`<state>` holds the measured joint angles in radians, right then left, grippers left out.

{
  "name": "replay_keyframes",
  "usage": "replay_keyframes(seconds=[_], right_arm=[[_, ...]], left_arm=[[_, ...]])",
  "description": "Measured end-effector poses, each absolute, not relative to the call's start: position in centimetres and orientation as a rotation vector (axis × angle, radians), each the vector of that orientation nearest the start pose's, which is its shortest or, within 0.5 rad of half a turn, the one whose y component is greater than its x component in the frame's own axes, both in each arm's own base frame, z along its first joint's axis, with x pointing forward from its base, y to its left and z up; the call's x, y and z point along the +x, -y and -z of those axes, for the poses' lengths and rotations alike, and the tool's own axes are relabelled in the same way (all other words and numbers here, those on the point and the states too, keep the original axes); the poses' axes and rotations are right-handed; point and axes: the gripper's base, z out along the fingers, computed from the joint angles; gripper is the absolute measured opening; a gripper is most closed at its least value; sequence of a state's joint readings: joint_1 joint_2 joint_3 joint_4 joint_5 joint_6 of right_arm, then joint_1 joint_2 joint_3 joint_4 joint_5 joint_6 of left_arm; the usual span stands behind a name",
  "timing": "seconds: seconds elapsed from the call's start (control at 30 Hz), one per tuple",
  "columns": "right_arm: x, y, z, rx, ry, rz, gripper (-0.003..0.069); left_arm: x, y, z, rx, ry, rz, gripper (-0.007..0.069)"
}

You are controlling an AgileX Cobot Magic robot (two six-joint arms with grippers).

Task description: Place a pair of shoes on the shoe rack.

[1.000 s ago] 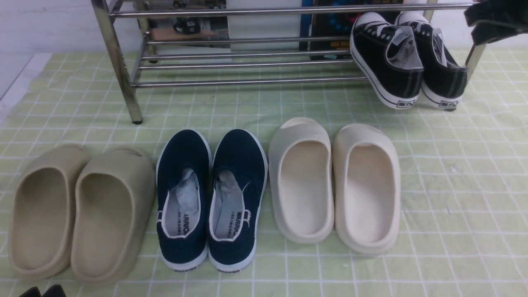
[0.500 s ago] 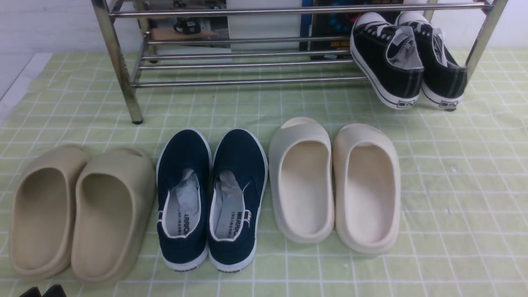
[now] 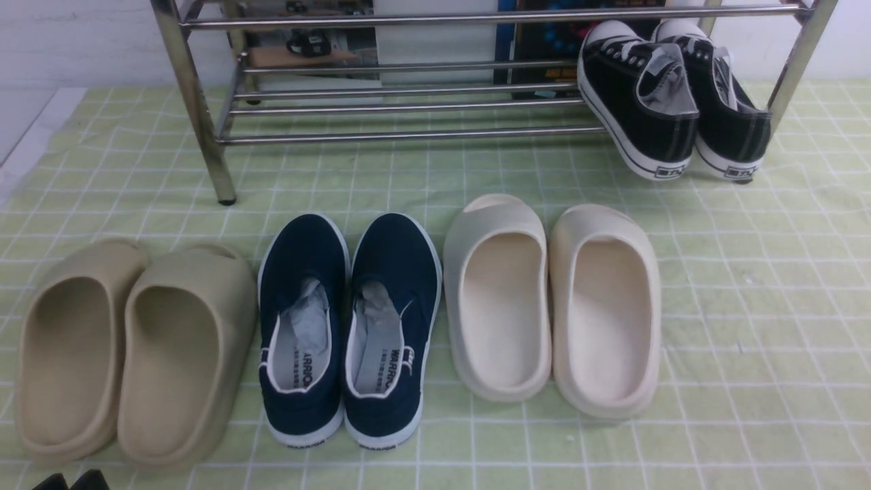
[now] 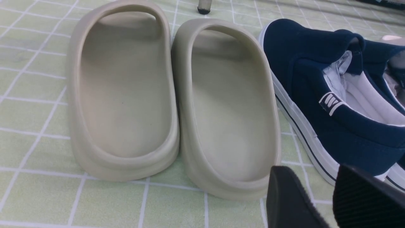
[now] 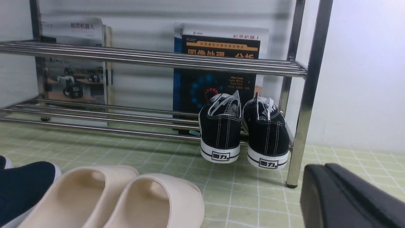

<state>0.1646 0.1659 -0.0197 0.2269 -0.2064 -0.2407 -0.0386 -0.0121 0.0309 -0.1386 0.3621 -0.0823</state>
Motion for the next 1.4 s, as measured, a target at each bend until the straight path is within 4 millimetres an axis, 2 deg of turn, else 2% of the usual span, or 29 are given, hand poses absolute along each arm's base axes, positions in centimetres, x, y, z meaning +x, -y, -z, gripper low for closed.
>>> replay_keyframes(seconds=[0.33,0.43,0.7,1.4], right_arm=[[6.8,-0.7,-22.1,-0.094,-1.436,-0.089,0.0005],[6.0,-0.7,-21.7,-0.121,-1.391,-0.073,0.0005],[5.5,-0.6,-21.5,-0.258,-1.372,0.136,0.0010],[5.5,-0.6,-21.4,-0.257,-1.382,0.136,0.0023]], left_arm=[[5.3,0.7,-17.1,-0.128,-1.862,0.219,0.0239],[5.3,0.7,-17.1,-0.128,-1.862,0.219,0.0239],[5.3,0.7,-17.1,-0.128,-1.864,0.220,0.0239],[5.3,0.7,-17.1,-0.128,-1.864,0.220,0.0239]])
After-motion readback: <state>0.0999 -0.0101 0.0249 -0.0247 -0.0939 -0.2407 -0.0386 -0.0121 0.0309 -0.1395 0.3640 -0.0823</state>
